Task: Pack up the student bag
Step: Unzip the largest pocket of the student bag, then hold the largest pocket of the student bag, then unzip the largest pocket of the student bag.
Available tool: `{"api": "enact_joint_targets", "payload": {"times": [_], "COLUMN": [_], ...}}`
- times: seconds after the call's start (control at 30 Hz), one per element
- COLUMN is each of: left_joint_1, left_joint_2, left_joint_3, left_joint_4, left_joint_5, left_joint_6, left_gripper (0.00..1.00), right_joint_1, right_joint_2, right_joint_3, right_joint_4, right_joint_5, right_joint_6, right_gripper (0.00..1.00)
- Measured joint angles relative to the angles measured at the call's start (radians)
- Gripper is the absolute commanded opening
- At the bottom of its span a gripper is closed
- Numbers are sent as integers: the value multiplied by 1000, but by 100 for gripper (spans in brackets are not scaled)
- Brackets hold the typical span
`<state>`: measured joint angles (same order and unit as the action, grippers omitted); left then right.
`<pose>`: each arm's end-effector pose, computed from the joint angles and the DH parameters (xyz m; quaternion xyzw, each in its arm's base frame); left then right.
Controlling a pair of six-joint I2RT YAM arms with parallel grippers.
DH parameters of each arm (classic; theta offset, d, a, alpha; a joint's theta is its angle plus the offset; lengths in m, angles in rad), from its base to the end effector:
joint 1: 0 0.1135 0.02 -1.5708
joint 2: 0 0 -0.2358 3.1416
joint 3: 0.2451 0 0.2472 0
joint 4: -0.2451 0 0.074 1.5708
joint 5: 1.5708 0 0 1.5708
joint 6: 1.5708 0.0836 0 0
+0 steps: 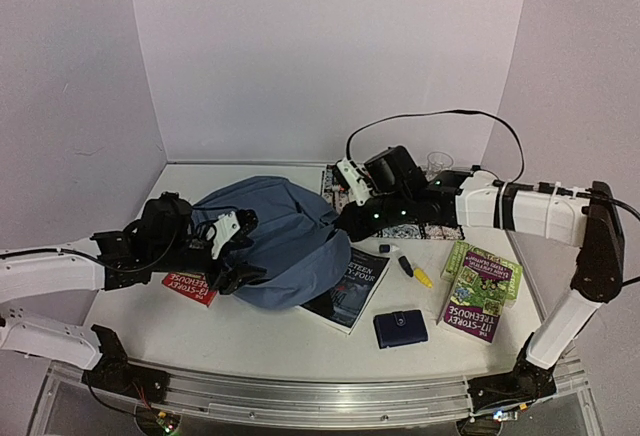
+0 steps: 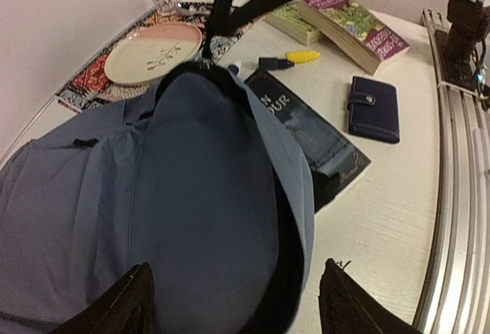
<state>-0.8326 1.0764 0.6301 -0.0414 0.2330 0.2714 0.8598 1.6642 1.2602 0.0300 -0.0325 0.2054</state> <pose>0.1792 -0.2257 0.1989 0.4973 0.6933 -0.2375 0.4644 0.2803 0.3297 0.2516 -0.2742 0.7794 0.2976 0.4784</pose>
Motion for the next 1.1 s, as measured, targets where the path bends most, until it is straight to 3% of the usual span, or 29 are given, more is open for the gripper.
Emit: {"api": "enact_joint_targets", "payload": {"times": [0.23,0.5,0.6,0.67,0.73,0.8,0.87,1.1], "left_joint_1": [-11,-72,-83,-83,-83,-82,-83,-83], "left_joint_2": [213,433,488,523,554,580,595,547], "left_joint_3": [170,309,316,319,320,323,330,302], "left_joint_4": [134,183,183,184,185,184,183,181], "left_joint_5": [43,87,91,95,97,101,105,116], "left_joint_6": [-180,-238,-246,-249,-253,-260,-261,-255], "left_gripper": [79,72,63,52,36,13,1,0], "right_joint_1": [39,44,44,44,44,44,44,20], "right_joint_2": [0,0,0,0,0,0,0,0], "right_joint_3": [0,1,1,1,1,1,1,1], "right_joint_4": [4,8,8,8,8,8,8,12], "right_joint_5": [-14,-15,-15,-12,-7,0,13,74], "right_joint_6": [1,1,1,1,1,1,1,0], "right_gripper": [0,0,0,0,0,0,0,0]}}
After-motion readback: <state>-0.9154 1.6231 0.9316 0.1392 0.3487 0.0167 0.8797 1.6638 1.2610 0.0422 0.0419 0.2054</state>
